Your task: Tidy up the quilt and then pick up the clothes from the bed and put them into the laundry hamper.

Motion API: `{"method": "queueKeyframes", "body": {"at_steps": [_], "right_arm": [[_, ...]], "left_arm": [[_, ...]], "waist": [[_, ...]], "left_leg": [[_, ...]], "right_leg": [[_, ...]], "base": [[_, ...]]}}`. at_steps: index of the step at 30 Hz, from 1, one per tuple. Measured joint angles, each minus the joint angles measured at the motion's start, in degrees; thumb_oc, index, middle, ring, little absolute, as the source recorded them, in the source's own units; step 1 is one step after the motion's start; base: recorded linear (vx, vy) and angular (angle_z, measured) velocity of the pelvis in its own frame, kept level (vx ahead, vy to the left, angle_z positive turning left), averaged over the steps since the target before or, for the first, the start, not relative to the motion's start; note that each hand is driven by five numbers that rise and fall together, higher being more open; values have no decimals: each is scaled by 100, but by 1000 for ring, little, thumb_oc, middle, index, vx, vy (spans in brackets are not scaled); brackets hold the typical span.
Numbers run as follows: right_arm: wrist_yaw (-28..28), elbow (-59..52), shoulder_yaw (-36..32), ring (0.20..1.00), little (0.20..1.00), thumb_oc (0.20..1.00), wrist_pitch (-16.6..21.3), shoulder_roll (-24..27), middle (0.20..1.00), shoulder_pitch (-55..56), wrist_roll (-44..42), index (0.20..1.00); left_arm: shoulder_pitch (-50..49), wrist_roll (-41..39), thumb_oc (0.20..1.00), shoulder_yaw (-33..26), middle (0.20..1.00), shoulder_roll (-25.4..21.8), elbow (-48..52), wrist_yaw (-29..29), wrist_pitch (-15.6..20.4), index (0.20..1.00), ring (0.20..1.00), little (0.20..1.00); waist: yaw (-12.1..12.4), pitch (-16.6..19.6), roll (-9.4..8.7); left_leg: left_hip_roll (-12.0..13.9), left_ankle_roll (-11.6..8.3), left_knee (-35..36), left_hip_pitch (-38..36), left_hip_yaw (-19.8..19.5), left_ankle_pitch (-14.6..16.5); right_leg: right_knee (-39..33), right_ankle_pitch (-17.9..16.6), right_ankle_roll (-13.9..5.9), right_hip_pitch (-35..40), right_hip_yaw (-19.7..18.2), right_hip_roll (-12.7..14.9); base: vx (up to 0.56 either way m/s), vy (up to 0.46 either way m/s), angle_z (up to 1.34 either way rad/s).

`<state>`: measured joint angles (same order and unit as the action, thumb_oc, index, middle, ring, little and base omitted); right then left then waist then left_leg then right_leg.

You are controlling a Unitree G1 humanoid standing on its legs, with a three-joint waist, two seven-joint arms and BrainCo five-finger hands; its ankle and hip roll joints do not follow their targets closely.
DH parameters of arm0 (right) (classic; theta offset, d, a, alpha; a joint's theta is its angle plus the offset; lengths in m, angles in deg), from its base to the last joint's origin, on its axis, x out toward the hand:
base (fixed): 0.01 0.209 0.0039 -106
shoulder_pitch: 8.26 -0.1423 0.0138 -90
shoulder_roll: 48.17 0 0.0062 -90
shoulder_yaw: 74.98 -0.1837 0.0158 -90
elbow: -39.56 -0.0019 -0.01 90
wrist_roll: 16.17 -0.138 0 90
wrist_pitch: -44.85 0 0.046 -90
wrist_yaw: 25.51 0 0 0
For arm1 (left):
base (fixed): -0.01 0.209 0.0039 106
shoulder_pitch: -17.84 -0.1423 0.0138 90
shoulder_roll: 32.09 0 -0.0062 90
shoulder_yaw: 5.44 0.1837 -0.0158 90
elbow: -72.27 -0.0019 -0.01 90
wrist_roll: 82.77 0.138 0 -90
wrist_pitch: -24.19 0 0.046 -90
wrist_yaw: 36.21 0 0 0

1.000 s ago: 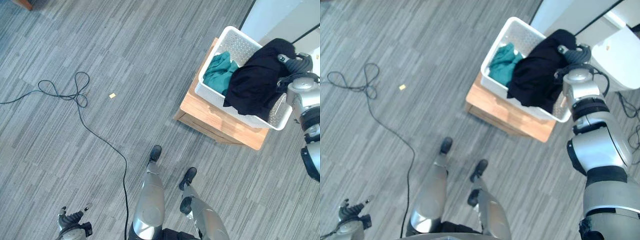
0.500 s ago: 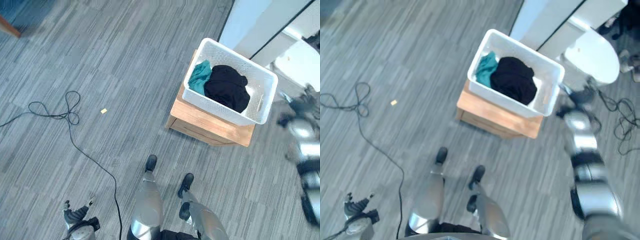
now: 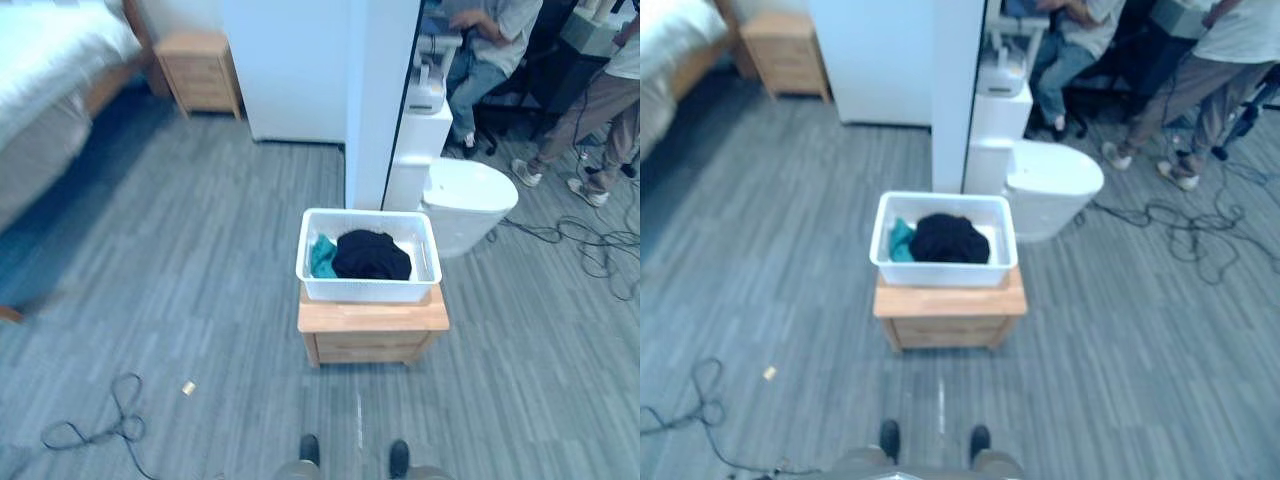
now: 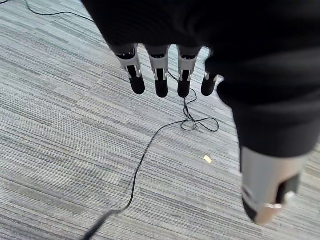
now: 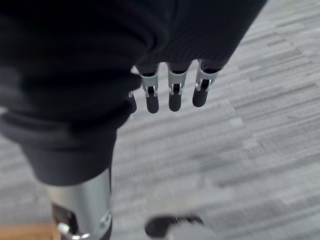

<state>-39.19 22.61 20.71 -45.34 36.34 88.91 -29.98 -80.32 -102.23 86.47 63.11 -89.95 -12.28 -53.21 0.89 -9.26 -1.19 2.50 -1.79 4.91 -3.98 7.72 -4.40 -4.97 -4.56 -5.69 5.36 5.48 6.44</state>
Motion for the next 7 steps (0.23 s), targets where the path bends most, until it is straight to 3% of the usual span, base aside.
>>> {"method": "queueKeyframes", "body": {"at_steps": [3, 7], "right_arm": [[-85, 57, 9, 1000, 1000, 1000, -440, 7, 1000, -54, 278, 1000], [-163, -16, 455, 1000, 1000, 1000, -490, 104, 1000, -66, 627, 1000]], "left_arm": [[-25, 13, 1000, 390, 1000, 167, 56, 25, -379, 1000, 1000, 1000], [-45, 48, 1000, 515, 1000, 141, 149, 13, -726, 1000, 1000, 1000]], "waist": [[-53, 208, 180], [-63, 381, 130]], "left_leg": [[-20, 1, 11, -74, 6, 5], [10, -7, 13, 38, -26, 11]], "right_leg": [[0, 28, 44, 68, 27, 29], [0, 28, 45, -37, 124, 21]], "base": [[-40, 79, 1], [-3, 9, -1]]}}
